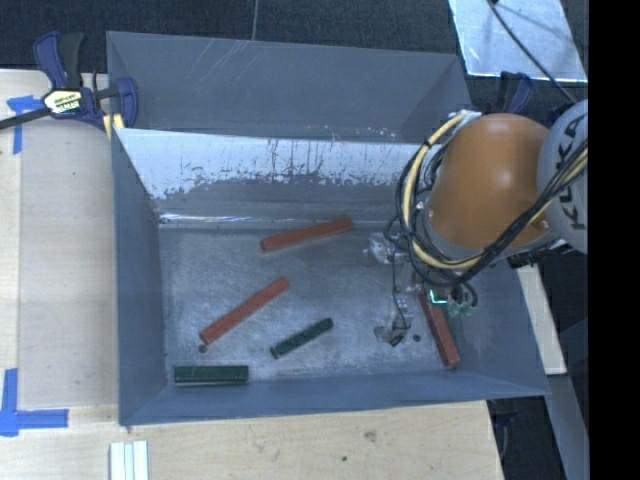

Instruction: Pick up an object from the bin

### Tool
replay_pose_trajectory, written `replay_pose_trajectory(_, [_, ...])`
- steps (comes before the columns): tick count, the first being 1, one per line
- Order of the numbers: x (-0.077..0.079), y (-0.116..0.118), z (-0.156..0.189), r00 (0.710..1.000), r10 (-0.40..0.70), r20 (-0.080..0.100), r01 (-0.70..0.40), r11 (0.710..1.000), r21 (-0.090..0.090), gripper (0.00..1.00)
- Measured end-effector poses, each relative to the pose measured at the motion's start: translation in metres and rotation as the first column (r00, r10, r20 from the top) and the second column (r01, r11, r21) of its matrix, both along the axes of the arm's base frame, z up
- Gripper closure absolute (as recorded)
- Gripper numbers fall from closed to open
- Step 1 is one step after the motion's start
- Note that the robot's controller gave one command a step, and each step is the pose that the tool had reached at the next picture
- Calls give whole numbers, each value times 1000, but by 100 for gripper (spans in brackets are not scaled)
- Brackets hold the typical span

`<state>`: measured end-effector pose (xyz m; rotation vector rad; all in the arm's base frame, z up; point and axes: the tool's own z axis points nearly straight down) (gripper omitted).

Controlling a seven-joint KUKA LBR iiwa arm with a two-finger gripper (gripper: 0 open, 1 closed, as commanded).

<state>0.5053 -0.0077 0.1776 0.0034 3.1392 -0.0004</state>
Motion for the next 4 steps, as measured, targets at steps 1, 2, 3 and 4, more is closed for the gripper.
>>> replay_pose_trajectory(1, [-9, 20, -108, 999, 48, -8, -48, 999, 1, 0])
replay_pose_trajectory(2, [-19, 63, -107, 997, 74, 3, -74, 997, 2, 0])
replay_pose_trajectory(3, [-19, 61, -107, 997, 71, 3, -71, 997, 1, 100])
replay_pose_trajectory(4, [10, 50, 66, 989, 150, 10, -150, 989, -1, 100])
